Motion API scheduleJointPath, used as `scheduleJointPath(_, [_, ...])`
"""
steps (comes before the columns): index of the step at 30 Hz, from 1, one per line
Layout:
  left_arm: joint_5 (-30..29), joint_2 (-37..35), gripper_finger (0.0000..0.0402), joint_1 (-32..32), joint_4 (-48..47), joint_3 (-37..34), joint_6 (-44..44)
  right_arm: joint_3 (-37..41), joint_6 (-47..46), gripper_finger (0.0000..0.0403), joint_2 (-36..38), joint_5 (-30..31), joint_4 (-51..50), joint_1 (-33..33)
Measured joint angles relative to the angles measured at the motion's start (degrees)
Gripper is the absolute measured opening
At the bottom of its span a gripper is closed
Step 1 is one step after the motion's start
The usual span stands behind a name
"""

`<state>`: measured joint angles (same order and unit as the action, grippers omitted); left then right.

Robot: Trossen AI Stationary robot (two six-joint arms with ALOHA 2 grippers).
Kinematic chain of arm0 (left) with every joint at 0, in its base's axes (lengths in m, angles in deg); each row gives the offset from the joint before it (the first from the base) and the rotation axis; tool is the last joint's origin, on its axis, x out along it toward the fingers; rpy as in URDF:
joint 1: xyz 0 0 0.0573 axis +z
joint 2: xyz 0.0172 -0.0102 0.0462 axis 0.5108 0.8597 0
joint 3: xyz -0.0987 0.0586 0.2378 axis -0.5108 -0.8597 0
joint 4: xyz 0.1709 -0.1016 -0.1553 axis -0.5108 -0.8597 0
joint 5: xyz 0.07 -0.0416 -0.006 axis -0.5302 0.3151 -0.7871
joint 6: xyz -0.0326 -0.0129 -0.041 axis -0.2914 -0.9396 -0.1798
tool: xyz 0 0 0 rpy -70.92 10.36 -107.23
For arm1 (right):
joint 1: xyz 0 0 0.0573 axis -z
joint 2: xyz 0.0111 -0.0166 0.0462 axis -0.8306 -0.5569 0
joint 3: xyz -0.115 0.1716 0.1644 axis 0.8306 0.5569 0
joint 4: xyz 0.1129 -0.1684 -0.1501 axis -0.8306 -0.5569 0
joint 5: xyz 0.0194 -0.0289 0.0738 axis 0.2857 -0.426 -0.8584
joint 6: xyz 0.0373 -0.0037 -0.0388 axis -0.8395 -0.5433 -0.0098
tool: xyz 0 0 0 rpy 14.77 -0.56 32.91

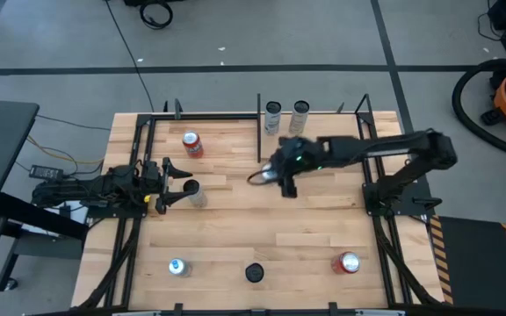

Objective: Place canned beverage on shelf
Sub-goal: Put the right blue soda can on the shelf

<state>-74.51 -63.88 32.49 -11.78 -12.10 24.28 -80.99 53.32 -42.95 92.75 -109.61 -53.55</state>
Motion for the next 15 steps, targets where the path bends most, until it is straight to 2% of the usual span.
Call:
scheduleJointPath(3, [0.00, 0.02, 0.0314, -0.01, 0.00, 0.00, 0.00, 0.00, 0.47, 0.0241, 4.97, 1.45, -2.82, 1.75])
scheduleJointPath(9, [0.01, 0.01, 0.0314, -0.01, 0.00, 0.00, 0.01, -0.02, 1.53, 0.0241, 12.79, 8.06, -10.25, 7.92])
scheduleJointPath(15, [0.01, 0.00, 0.0314, 0.01, 0.02, 0.00, -0.02, 0.00, 3.57, 0.0241, 17.31, 8.43, -14.29, 17.27])
